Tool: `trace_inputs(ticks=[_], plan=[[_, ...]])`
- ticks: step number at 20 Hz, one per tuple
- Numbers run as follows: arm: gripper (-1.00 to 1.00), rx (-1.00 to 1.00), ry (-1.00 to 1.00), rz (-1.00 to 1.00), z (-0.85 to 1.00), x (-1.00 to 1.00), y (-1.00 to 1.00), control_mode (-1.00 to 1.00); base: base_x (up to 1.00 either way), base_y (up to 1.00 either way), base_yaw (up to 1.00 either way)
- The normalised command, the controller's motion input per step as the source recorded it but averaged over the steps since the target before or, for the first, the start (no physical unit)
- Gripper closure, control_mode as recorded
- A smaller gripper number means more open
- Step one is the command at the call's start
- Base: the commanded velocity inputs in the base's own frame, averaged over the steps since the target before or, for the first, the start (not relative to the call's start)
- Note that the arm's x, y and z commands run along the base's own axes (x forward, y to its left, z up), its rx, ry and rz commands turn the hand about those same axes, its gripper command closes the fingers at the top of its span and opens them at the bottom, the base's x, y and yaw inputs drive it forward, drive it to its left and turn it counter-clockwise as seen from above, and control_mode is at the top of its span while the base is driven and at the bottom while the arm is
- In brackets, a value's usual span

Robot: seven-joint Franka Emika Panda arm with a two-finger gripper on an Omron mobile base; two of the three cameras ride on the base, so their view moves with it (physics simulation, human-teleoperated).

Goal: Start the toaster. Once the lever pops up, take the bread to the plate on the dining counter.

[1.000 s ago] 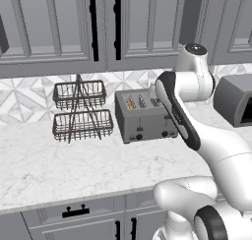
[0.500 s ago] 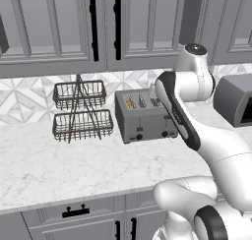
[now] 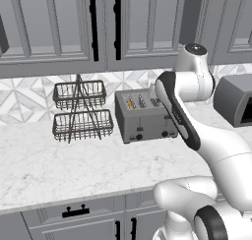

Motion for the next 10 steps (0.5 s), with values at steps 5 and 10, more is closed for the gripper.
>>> trace_inputs(ticks=[5,10], plan=[[-1.00,0.00,0.00,0.00,0.00,0.00,0.00,-1.00,0.00,0.00,0.00],[-1.00,0.00,0.00,0.00,0.00,0.00,0.00,-1.00,0.00,0.00,0.00]])
